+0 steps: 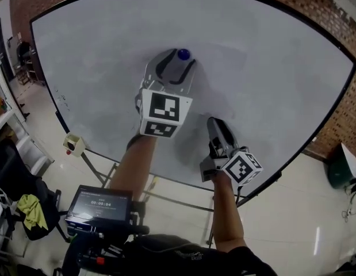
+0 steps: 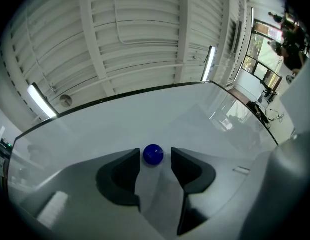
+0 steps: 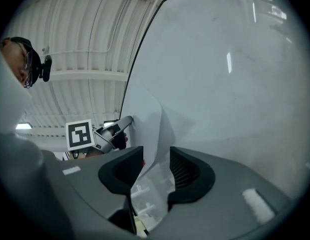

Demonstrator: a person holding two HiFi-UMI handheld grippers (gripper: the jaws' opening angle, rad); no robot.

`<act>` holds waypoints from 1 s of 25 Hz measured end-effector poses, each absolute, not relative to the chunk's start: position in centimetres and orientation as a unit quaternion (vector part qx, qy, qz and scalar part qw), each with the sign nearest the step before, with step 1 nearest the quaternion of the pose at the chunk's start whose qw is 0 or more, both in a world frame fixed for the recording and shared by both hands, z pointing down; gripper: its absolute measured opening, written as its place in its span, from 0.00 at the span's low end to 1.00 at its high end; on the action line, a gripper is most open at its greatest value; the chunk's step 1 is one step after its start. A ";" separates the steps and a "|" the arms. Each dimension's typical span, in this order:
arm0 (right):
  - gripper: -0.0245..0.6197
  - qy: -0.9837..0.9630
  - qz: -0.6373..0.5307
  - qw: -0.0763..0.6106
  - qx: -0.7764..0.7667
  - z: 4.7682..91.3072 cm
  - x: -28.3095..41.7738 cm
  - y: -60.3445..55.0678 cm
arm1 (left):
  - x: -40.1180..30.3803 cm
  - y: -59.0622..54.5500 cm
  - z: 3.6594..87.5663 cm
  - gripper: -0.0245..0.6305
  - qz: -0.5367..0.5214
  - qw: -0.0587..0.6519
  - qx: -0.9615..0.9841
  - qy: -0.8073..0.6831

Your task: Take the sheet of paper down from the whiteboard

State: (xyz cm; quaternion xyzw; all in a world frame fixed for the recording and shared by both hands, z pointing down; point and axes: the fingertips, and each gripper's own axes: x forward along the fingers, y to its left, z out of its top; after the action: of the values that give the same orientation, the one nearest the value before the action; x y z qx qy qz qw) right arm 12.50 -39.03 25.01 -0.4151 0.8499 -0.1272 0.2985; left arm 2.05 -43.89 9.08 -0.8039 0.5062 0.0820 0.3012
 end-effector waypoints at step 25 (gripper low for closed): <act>0.06 0.820 -0.032 0.351 -0.450 19.4 16.6 -36.3 | 5.1 -42.4 8.9 0.22 0.091 0.336 -0.810 0.472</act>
State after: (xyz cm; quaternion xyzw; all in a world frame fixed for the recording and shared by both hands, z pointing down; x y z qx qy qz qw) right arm 16.56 -36.28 19.37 -0.4500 0.8204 -0.0325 0.3512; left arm 5.07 -42.42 8.85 -0.8098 0.4722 0.0913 0.3359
